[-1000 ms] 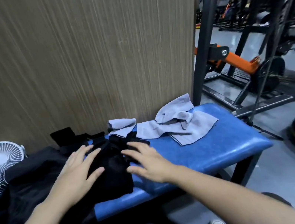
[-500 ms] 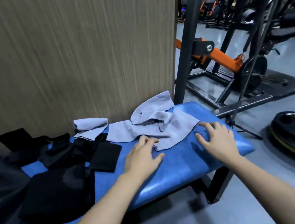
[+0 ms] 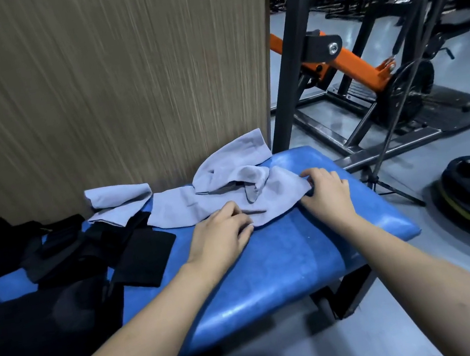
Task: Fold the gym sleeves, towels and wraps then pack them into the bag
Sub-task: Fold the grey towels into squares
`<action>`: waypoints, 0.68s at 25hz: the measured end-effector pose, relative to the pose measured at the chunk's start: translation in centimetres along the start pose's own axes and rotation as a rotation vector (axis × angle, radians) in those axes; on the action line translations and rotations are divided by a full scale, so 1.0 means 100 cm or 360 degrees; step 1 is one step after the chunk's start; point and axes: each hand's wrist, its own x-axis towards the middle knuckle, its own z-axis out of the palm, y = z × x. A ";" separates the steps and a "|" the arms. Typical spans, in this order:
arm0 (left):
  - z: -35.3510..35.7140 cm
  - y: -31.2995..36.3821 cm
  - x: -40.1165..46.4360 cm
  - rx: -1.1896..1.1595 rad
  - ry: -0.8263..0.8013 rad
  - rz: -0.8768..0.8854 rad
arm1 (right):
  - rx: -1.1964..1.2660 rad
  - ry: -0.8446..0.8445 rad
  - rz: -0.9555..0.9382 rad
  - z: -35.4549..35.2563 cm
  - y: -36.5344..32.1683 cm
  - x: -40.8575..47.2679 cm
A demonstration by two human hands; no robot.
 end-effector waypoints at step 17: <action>-0.048 -0.026 -0.122 0.0309 -0.0008 0.0286 | -0.0714 -0.0175 -0.0789 -0.040 -0.001 -0.104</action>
